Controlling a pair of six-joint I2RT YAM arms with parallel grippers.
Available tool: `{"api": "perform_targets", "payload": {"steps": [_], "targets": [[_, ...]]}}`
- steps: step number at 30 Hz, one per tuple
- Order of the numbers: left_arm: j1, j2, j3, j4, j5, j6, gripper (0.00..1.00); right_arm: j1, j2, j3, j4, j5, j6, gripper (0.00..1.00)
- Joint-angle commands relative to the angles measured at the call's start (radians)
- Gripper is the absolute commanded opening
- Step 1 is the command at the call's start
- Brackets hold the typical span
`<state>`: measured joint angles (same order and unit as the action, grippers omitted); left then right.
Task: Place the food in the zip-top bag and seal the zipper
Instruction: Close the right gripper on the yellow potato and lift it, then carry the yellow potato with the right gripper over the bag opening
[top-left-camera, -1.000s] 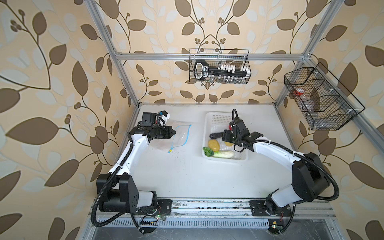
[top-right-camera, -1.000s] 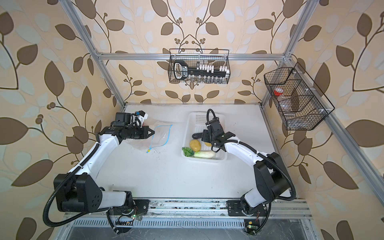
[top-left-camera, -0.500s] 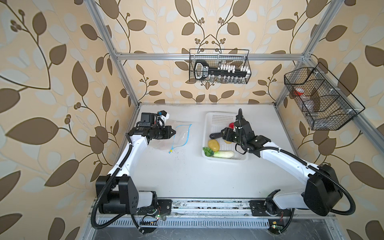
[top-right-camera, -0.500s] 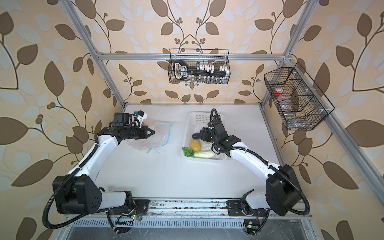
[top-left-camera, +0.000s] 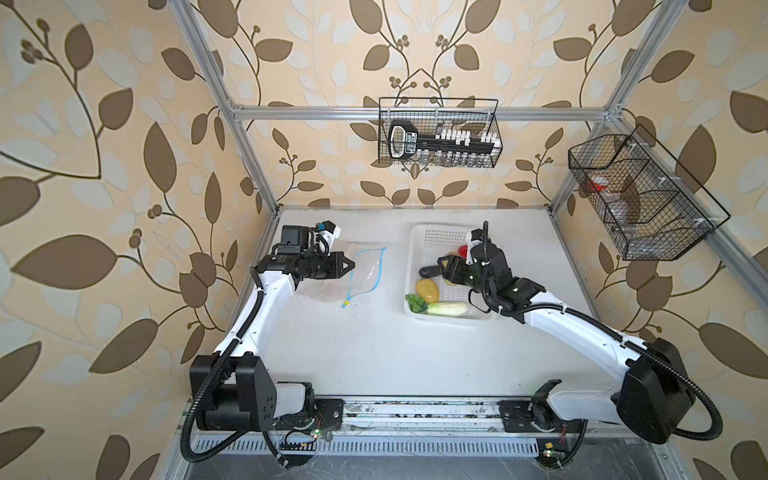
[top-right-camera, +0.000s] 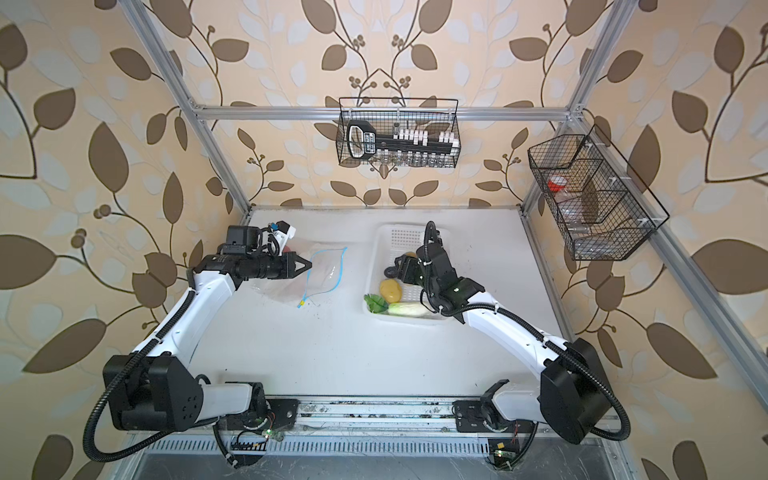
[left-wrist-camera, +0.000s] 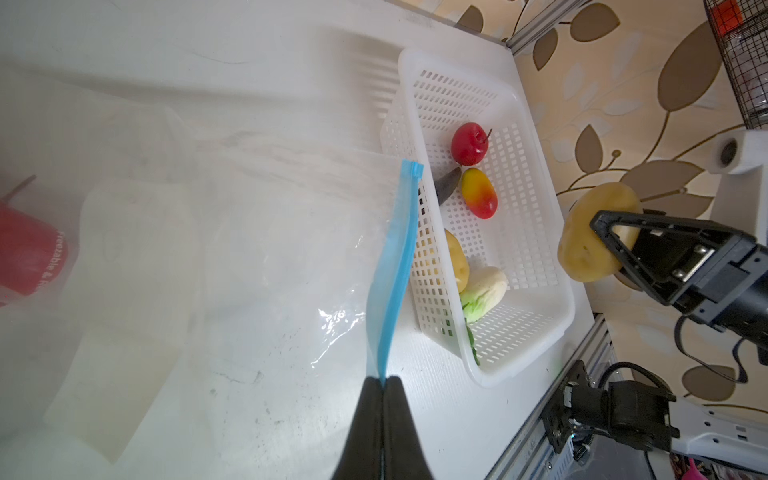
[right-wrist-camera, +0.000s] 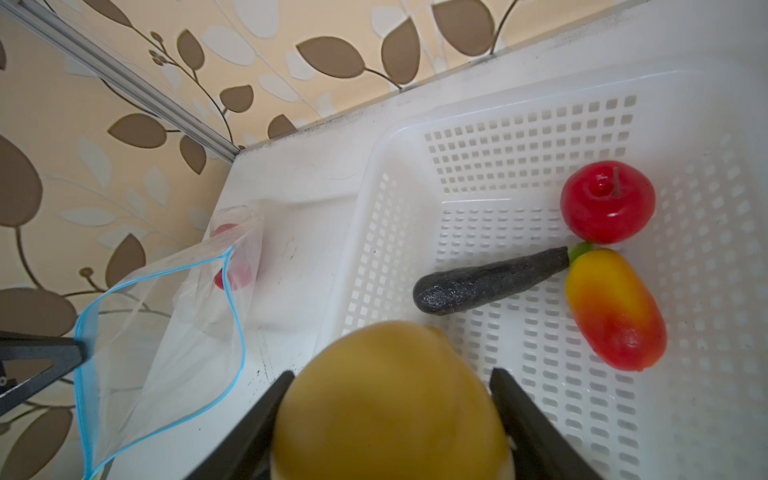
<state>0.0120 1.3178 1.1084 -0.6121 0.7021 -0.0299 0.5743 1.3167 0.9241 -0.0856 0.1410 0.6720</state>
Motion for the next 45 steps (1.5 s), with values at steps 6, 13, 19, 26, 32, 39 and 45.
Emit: {"api": "perform_targets", "payload": {"steps": [6,13,19,26,32,39,45], "targets": [[-0.050,-0.009,0.110,-0.054,-0.046,0.041,0.00,0.045,-0.052,-0.010,0.115,0.035,-0.006,0.39],[-0.106,0.058,0.193,-0.108,-0.039,0.036,0.00,0.137,-0.081,-0.041,0.211,0.069,-0.010,0.38],[-0.140,0.079,0.245,-0.145,-0.068,0.058,0.00,0.174,-0.070,-0.030,0.244,0.058,-0.019,0.38],[-0.163,0.084,0.280,-0.170,-0.085,0.063,0.00,0.207,-0.058,-0.012,0.295,0.045,-0.038,0.38],[-0.170,0.092,0.307,-0.206,-0.090,0.061,0.00,0.262,-0.029,-0.002,0.376,0.042,-0.072,0.37],[-0.175,0.090,0.332,-0.231,-0.122,0.058,0.00,0.290,0.024,0.051,0.433,0.020,-0.110,0.37],[-0.176,0.081,0.333,-0.224,-0.124,0.051,0.00,0.305,0.112,0.119,0.473,-0.001,-0.124,0.37]]}}
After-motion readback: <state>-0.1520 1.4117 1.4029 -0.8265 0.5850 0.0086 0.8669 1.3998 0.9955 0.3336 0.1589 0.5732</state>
